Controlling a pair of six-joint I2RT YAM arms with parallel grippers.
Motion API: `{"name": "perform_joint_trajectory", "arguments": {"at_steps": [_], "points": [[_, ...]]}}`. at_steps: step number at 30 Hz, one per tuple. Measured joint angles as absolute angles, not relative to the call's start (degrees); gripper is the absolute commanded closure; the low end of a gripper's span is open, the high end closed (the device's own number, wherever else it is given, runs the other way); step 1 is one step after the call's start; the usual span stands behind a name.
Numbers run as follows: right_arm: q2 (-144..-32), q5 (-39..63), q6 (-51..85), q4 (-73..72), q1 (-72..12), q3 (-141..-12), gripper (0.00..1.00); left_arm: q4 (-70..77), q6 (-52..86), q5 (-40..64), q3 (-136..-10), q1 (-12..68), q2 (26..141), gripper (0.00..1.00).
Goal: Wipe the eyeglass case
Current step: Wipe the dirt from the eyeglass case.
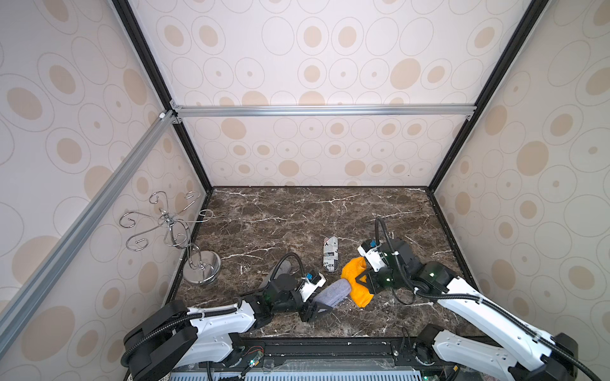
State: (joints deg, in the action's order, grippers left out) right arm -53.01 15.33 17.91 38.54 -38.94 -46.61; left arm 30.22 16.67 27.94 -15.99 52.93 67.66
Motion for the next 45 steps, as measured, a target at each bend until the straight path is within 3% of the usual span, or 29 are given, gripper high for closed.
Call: {"name": "perform_joint_trajectory", "arguments": {"at_steps": [7,18,23,34,45], "points": [[-51.09,15.88,18.39,42.48,-38.94,-46.63,1.0,29.98,16.12,26.57,-16.53,53.28,68.1,0.53],[-65.43,13.93,17.47,38.41,-38.92,-52.84,1.0,26.63,15.51,23.49,-16.91,56.29,66.5,0.51],[-68.53,13.3,17.69,37.95,-38.87,-53.74,1.0,22.81,14.72,15.9,-18.33,60.34,66.5,0.51],[-59.81,13.82,17.06,42.48,-32.69,-54.72,1.0,18.85,7.25,-6.98,-24.34,74.96,69.21,0.52],[-70.37,28.53,12.1,45.69,-32.56,-57.71,1.0,16.29,-2.79,-23.68,-28.12,82.26,76.42,0.52]]}}
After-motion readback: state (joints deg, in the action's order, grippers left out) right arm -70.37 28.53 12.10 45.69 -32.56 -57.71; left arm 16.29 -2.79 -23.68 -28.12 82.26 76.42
